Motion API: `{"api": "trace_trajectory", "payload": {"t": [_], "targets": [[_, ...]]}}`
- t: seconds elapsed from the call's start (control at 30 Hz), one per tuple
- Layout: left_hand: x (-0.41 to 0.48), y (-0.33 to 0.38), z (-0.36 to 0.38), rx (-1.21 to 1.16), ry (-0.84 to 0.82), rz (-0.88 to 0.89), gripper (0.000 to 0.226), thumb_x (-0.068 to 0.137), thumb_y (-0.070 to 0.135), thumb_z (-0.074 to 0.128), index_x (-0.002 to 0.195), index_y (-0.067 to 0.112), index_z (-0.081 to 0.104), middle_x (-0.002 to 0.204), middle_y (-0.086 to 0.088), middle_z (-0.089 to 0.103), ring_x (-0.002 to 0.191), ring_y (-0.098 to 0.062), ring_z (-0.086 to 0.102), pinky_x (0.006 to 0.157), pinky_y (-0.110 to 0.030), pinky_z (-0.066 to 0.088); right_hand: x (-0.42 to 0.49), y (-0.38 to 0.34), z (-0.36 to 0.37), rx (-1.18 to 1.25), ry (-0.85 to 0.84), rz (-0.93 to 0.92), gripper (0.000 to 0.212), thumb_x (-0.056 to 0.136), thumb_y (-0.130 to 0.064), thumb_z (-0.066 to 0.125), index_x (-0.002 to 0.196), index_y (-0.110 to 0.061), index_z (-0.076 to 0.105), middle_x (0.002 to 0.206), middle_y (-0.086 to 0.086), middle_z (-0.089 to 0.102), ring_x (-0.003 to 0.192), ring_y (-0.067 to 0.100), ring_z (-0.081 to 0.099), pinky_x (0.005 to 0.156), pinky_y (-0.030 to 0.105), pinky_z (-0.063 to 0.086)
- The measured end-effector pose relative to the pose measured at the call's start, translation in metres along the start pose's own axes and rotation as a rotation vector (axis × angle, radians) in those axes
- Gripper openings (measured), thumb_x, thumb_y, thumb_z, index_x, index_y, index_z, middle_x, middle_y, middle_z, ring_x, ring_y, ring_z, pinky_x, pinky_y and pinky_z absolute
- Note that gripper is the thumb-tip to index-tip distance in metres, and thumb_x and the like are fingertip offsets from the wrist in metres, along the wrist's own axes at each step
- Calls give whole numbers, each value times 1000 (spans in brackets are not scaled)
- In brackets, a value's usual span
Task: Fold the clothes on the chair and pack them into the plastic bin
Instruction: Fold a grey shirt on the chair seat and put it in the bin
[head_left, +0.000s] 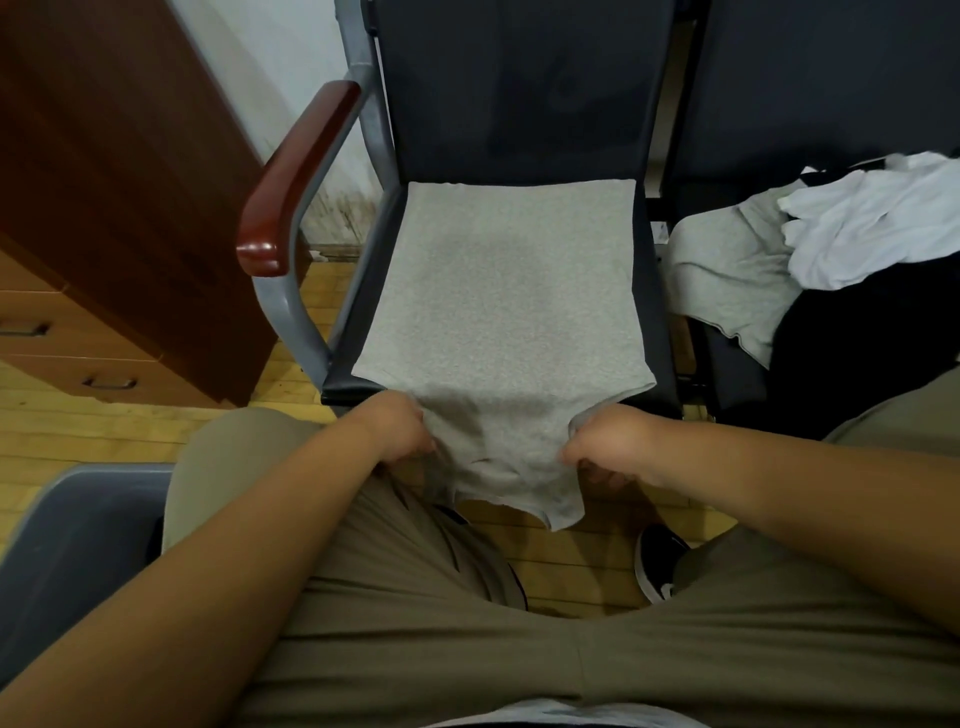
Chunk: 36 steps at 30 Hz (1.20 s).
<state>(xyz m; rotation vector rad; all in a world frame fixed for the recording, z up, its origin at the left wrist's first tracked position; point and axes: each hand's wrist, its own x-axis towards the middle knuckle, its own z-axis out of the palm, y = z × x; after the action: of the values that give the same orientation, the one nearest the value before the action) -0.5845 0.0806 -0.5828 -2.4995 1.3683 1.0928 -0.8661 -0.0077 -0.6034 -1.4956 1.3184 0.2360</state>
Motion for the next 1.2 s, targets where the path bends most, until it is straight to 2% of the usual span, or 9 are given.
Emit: {"api": "trace_trajectory", "payload": {"t": [0.17,0.23,0.33,0.47,0.57,0.73,0.87,1.03,1.2], "targets": [[-13,-2,-27,-294,134,30,27,91,21,77,103,-2,73,92,-17,77,69,-19,66,67,-36,59,-20,-25,-16,67,113,-48,21,94,-24,76,107,-8,71,105,12,75,99,28,74,94,45,62],[-14,0,-37,-412,182,32,28,95,18,76,108,-5,71,94,-17,75,73,-16,66,65,-32,57,-21,-38,-26,89,181,-91,23,95,-24,72,107,-4,72,105,15,75,99,29,74,87,40,61],[-10,8,-53,-549,301,59,28,96,20,74,107,-5,71,102,-20,76,87,-23,70,82,-40,62,-16,-56,-44,99,279,-162,37,92,-29,66,106,5,72,107,22,76,101,36,75,82,41,59],[7,21,-64,-728,382,72,12,95,20,74,92,9,72,88,-13,74,77,-21,70,66,-32,60,-8,-80,-67,94,409,-263,20,91,-32,64,83,-15,62,79,14,62,79,33,69,75,42,55],[19,36,-71,-858,392,80,14,92,25,76,99,13,74,100,-12,77,95,-30,76,80,-42,67,1,-93,-81,61,482,-299,30,96,-26,60,70,-15,49,67,7,49,68,25,52,69,42,51],[32,56,-68,-708,308,4,18,93,22,75,111,17,73,113,-13,74,106,-33,72,93,-49,63,27,-88,-82,5,401,-215,28,91,-25,61,73,-4,64,74,17,68,80,38,72,84,52,64],[36,56,-63,-338,210,8,31,89,24,76,114,5,72,114,-13,70,107,-34,68,97,-49,60,25,-82,-71,-121,273,-194,31,93,-30,69,71,-12,56,71,6,58,64,19,57,58,30,47],[37,47,-60,-392,210,4,33,87,21,82,116,7,75,103,-10,73,94,-28,69,97,-49,60,27,-77,-61,-226,237,-246,42,92,-24,71,64,-16,41,70,2,42,65,14,43,55,30,31],[34,50,-72,-467,268,61,24,95,16,71,115,2,73,116,-16,71,108,-32,67,101,-48,57,18,-87,-69,-111,352,-312,28,99,-24,62,77,-18,45,78,1,50,68,14,46,55,29,32]]}}
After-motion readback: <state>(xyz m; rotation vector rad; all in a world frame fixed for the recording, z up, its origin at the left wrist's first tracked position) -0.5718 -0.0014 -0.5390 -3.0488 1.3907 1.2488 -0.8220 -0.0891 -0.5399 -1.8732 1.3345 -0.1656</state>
